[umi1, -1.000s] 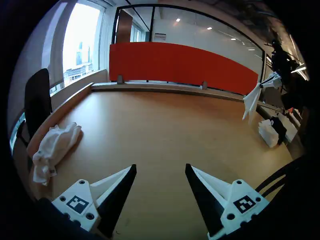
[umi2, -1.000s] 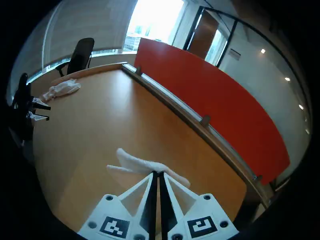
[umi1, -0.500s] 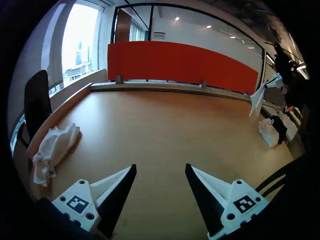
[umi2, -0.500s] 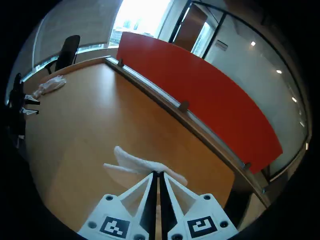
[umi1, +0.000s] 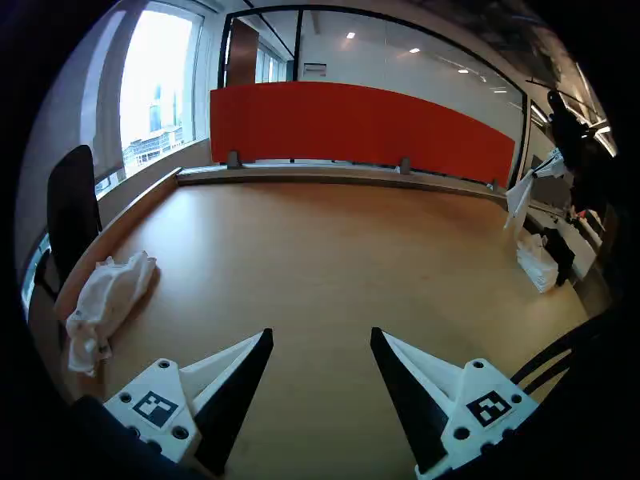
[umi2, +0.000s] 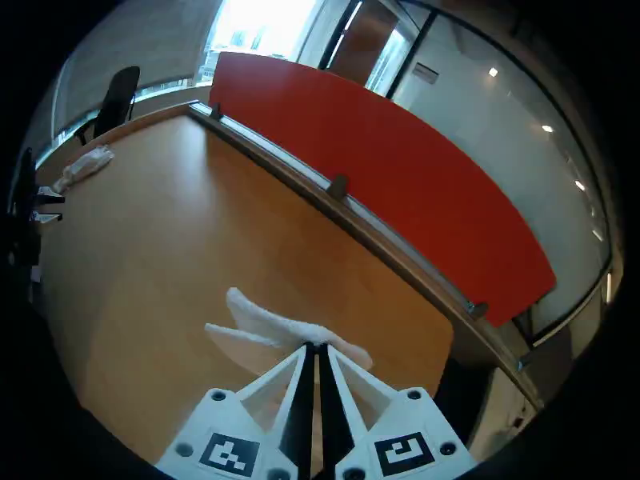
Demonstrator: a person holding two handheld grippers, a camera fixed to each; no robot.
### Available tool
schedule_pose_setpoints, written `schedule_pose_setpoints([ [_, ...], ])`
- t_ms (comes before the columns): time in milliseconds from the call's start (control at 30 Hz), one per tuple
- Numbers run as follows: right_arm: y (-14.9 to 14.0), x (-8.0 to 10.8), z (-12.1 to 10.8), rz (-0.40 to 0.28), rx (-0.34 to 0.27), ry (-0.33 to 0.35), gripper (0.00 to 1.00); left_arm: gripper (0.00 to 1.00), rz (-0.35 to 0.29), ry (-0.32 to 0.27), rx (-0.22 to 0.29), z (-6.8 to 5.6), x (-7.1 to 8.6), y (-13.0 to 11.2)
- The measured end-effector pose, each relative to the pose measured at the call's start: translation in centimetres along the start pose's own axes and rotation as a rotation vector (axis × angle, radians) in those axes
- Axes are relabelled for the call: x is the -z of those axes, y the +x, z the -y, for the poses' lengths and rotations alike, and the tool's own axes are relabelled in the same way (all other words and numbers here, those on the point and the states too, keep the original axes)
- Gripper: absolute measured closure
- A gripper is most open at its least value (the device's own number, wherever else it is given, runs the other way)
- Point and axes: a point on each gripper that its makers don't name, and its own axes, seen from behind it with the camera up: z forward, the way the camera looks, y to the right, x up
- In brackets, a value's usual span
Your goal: Fold towel
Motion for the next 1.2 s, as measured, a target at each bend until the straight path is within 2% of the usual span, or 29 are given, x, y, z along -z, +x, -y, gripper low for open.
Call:
schedule_pose_setpoints([
  [400,-2.4,0.8,-0.9,0.026,-0.020,-0.014,0.97,0.10,0.005,-0.013,-0.011,-1.0,-0.2,0.2],
  [600,-4.2,1.9,-0.8,0.037,-0.042,-0.017,0.97,0.10,0.006,-0.023,-0.017,-1.5,-0.3,0.4],
  [933,-10.6,4.5,0.3,0.101,-0.100,-0.019,0.97,0.10,0.004,-0.032,-0.027,-1.8,-0.3,0.7],
  [1200,-15.6,5.7,0.9,0.165,-0.150,-0.035,0.97,0.10,0.011,-0.037,-0.034,-1.8,-0.2,0.6],
])
